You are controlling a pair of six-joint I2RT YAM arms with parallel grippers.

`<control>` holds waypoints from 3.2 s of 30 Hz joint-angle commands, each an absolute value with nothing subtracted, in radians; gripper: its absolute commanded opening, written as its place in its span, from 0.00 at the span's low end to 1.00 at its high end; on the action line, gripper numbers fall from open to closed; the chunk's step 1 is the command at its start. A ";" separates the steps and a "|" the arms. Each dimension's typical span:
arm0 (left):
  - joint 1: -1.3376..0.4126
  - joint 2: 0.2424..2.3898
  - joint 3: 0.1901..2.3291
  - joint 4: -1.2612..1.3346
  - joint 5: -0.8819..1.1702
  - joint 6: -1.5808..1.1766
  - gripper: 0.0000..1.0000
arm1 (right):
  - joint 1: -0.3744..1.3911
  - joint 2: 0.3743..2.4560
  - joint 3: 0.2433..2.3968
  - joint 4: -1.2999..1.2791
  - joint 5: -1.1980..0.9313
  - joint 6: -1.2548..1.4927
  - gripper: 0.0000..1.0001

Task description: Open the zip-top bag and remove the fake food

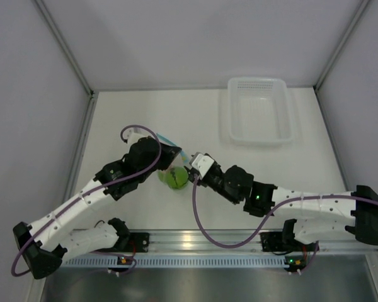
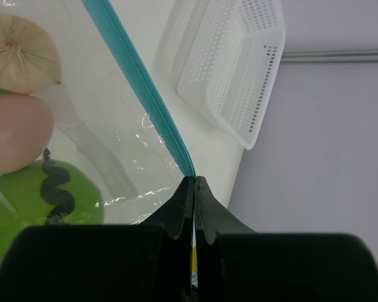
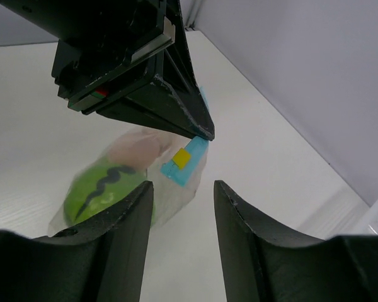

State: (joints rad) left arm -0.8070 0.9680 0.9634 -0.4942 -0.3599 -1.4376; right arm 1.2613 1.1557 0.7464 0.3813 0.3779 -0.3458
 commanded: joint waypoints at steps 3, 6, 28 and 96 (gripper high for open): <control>-0.831 0.980 0.997 -0.488 -0.402 -1.457 0.00 | 1.279 1.161 0.732 0.505 0.403 -0.368 0.39; -0.851 0.982 1.002 -0.488 -0.414 -1.459 0.00 | 1.279 1.164 0.730 0.511 0.400 -0.370 0.29; -0.891 0.968 1.038 -0.483 -0.454 -1.356 0.00 | 1.281 1.117 0.773 0.388 0.400 -0.287 0.00; -0.893 1.029 0.950 0.229 0.910 -0.132 0.41 | 1.132 0.788 1.141 -0.586 -0.124 -0.023 0.00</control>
State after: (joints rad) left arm -0.8909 1.0256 0.9016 0.1814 0.8715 -0.1234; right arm 1.1400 0.7879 1.1213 -0.6220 -0.1059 -0.0082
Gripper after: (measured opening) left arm 0.412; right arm 0.007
